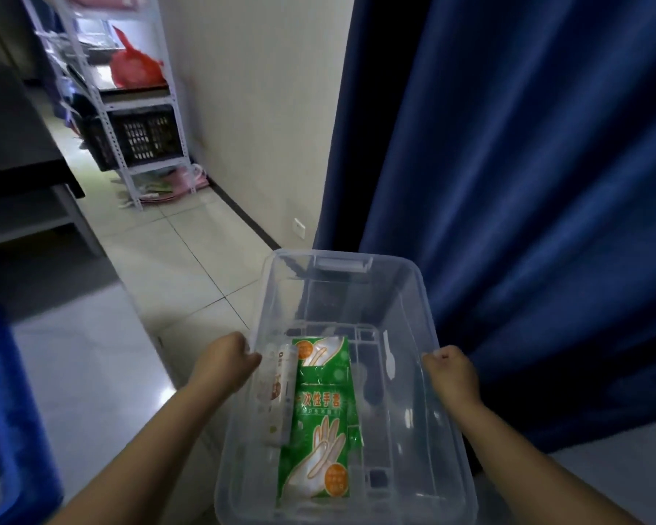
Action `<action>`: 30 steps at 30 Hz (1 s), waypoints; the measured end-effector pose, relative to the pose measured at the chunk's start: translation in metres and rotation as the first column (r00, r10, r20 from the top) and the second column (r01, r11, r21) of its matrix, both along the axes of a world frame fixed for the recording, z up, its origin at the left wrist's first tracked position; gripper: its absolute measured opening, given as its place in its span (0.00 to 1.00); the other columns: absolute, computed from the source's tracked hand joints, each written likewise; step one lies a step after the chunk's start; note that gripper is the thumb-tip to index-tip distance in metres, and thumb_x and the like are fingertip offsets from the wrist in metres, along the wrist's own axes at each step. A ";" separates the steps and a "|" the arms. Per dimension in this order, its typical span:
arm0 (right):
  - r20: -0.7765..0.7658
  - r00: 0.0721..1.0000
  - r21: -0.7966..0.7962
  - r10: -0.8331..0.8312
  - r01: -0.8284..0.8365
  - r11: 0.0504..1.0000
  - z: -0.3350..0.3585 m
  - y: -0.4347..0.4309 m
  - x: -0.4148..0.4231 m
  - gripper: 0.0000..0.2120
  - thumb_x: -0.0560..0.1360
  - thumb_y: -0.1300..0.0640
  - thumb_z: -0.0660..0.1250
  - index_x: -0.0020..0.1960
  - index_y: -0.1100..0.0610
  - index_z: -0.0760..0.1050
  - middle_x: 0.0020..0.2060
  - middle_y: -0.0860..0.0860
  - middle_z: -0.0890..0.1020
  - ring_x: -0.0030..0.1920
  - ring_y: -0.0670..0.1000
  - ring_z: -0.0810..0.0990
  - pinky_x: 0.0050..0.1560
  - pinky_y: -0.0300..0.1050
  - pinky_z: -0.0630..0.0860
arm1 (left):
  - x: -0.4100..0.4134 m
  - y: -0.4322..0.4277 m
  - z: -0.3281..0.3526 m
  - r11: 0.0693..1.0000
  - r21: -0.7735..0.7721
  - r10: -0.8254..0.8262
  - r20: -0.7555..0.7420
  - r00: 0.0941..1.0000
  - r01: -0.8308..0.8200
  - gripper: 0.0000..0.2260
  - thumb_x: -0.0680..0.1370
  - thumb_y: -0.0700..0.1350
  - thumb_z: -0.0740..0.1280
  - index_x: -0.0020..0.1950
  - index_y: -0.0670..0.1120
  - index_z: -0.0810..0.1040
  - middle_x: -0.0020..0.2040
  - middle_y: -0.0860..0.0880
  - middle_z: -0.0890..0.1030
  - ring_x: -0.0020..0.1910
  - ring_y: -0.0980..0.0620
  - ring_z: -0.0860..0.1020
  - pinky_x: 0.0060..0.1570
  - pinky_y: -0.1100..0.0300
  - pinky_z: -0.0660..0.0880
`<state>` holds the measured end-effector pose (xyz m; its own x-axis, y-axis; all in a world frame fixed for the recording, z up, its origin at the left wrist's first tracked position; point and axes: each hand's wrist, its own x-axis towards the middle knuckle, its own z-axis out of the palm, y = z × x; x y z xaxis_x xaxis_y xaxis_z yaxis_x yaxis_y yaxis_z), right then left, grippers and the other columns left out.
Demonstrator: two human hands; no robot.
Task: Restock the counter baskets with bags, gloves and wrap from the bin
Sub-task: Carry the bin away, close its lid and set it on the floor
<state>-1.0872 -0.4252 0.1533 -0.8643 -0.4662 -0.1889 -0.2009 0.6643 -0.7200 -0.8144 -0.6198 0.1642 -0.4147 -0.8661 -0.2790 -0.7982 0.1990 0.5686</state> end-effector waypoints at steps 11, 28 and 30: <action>0.039 0.940 -0.063 0.338 -0.335 0.940 0.005 -0.204 -0.082 0.14 0.73 0.60 0.66 0.33 0.56 0.64 0.29 0.50 0.71 0.30 0.50 0.68 0.29 0.42 0.65 | -0.036 -0.120 0.001 0.921 0.043 0.389 -0.045 0.920 -0.387 0.08 0.72 0.43 0.68 0.40 0.37 0.77 0.37 0.37 0.80 0.38 0.40 0.80 0.41 0.52 0.78; 0.005 0.880 0.004 0.474 -0.474 0.880 0.009 -0.515 -0.093 0.11 0.72 0.57 0.65 0.34 0.55 0.65 0.29 0.51 0.72 0.30 0.51 0.69 0.28 0.41 0.65 | -0.039 -0.370 -0.003 0.787 -0.009 0.615 -0.057 0.786 -0.617 0.08 0.72 0.46 0.64 0.35 0.44 0.73 0.34 0.43 0.78 0.35 0.43 0.77 0.33 0.57 0.66; 0.001 0.864 0.008 0.504 -0.504 0.863 0.008 -0.545 -0.096 0.10 0.72 0.56 0.64 0.36 0.56 0.66 0.30 0.51 0.73 0.30 0.50 0.69 0.28 0.42 0.64 | -0.040 -0.397 -0.004 0.773 -0.016 0.633 -0.062 0.772 -0.635 0.09 0.72 0.46 0.64 0.33 0.45 0.72 0.31 0.46 0.76 0.33 0.44 0.75 0.31 0.58 0.64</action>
<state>-1.1833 -0.9698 0.1613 -0.5119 -0.8371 -0.1929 -0.5110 0.4772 -0.7149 -0.8545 -1.0165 0.1606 0.2191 -0.9459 -0.2394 -0.7208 -0.3223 0.6136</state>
